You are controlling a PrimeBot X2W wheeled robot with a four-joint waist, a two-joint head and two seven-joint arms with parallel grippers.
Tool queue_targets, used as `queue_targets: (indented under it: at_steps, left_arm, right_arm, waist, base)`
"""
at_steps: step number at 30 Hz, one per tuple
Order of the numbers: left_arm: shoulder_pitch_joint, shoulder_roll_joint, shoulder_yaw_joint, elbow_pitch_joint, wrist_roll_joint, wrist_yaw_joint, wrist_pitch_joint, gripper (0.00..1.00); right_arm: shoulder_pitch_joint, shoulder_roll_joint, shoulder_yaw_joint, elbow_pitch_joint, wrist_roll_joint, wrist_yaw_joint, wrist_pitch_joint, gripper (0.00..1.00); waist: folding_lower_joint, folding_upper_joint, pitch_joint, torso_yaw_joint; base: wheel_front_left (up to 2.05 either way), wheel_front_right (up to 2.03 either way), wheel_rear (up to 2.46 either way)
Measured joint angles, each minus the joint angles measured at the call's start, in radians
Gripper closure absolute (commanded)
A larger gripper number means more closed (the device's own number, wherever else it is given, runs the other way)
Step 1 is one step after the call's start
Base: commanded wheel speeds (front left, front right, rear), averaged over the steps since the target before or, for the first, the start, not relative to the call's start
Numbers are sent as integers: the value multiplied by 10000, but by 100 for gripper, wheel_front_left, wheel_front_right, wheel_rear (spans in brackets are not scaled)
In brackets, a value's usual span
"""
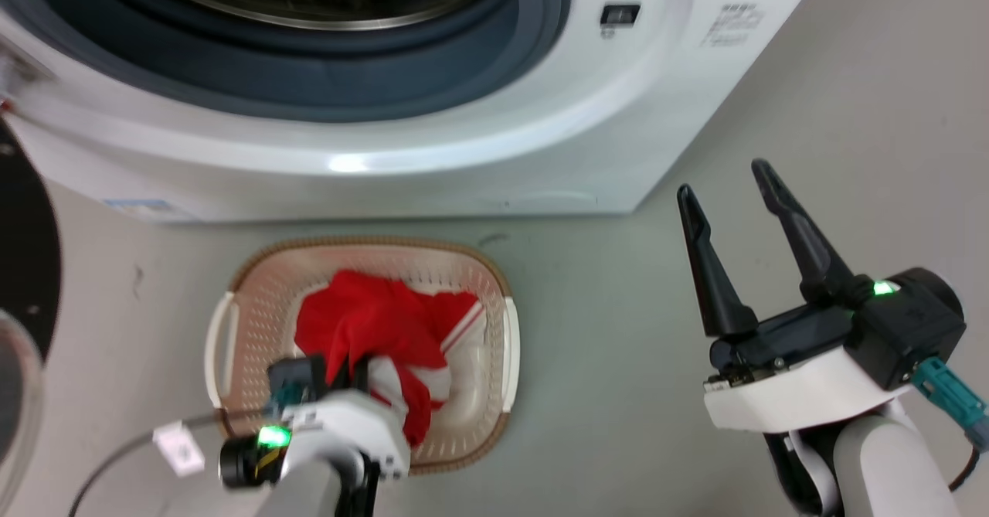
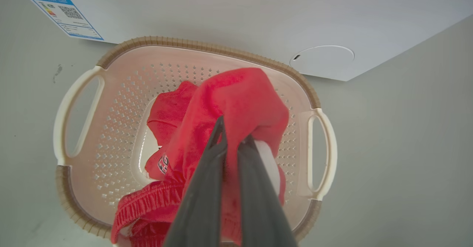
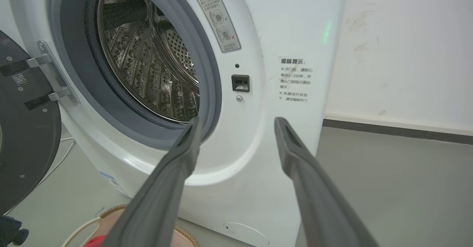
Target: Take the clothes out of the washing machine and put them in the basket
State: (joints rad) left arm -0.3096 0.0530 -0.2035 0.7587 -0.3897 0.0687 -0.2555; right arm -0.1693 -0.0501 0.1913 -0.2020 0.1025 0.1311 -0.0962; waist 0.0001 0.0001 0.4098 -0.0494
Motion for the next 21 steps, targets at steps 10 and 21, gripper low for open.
queue_targets:
  at_steps: [10,21]
  left_arm:
    - [-2863,-27,-476,3356,31,-50,-48,100]
    - [-3364,376,184,5058,-675,374,71,66]
  right_arm:
    - [-810,-2,188,213,0,-2,-328,0]
    - [-1156,-6,245,846,307,-2,-821,0]
  waist:
    - [1,0,2066,-381]
    - [1,0,3169,-1268]
  base:
    - [0,0,0]
    - [0,0,0]
